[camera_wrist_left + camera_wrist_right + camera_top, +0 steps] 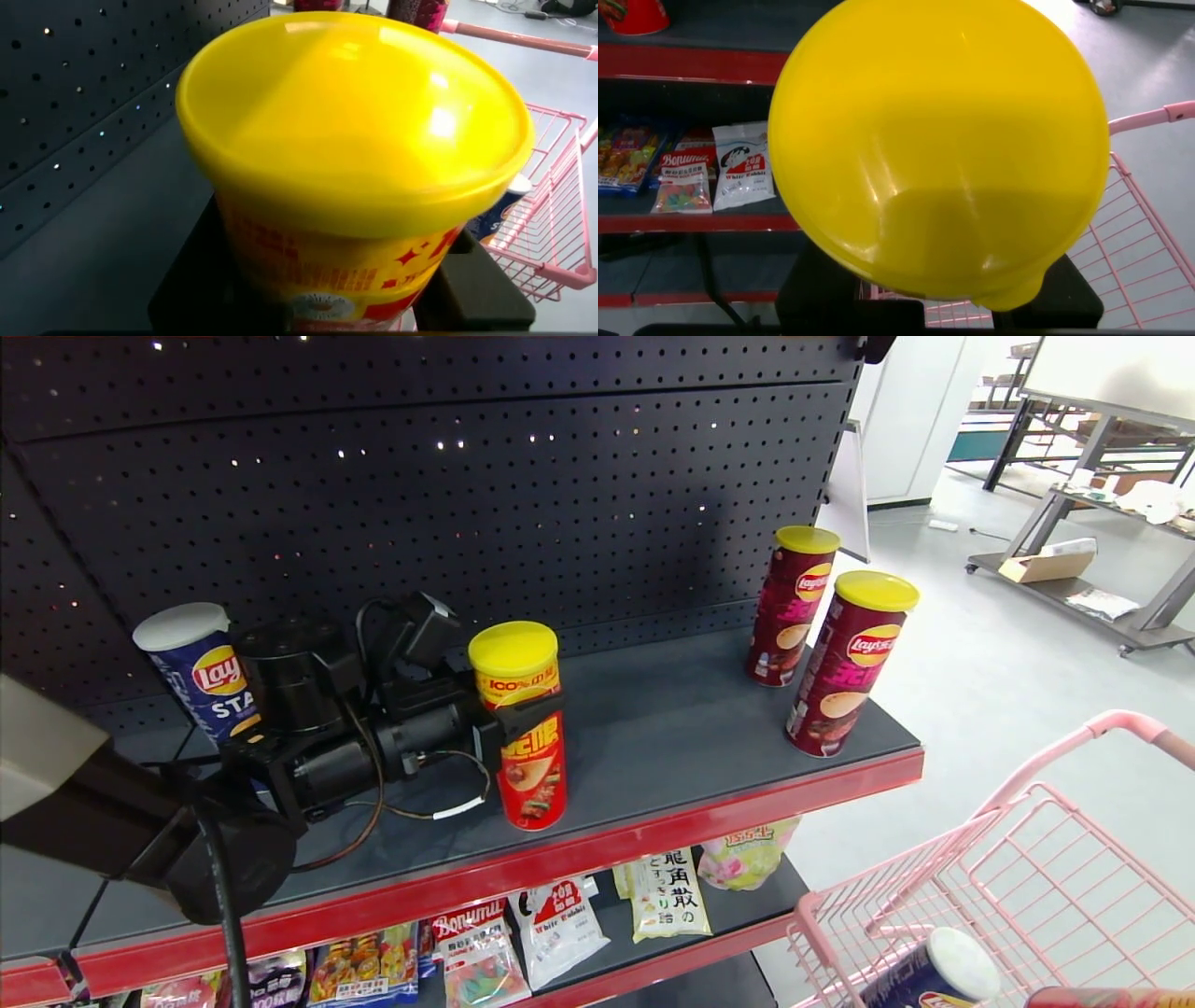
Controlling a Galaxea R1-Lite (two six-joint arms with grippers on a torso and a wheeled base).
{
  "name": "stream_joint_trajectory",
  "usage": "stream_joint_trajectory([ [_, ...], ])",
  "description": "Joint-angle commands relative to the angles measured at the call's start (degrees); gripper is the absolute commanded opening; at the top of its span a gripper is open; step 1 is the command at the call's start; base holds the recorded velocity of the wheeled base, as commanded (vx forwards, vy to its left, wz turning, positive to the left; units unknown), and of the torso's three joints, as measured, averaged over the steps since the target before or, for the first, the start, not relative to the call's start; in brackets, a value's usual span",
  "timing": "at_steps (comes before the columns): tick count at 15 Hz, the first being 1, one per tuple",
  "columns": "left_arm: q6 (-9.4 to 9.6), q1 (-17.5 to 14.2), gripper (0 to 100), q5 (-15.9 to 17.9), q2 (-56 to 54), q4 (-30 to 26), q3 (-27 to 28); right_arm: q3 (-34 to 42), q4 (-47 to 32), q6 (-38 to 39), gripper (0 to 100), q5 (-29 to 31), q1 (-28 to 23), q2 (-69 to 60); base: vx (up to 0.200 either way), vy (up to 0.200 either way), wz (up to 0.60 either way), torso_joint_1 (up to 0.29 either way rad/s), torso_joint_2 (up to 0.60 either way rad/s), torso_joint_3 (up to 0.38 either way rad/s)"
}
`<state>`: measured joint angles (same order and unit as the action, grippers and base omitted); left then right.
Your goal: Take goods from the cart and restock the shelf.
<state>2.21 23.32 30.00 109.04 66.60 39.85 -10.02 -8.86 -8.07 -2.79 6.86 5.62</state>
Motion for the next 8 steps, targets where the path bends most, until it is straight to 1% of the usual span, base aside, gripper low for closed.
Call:
stream_joint_trajectory([
  [1, -0.01, 0.1, 0, 0.0, -0.3, -0.1, -0.2, 0.0, 0.0, 0.0, 0, 0.0, 0.1, 0.1, 0.0, 0.0, 0.0, 0.0, 0.0, 0.0],
  [2, -0.01, 0.6, 0, -0.2, -0.4, -0.1, -0.2, 0.0, 0.0, 0.0, 0, 0.0, 0.0, 0.1, 0.0, 0.0, 0.0, 0.0, 0.0, 0.0],
  [8, -0.1, 0.8, 0, -0.8, -0.9, -0.2, -0.3, -0.3, 0.0, 0.0, 0, 0.0, 0.1, 0.1, 0.0, 0.0, 0.0, 0.0, 0.0, 0.0],
])
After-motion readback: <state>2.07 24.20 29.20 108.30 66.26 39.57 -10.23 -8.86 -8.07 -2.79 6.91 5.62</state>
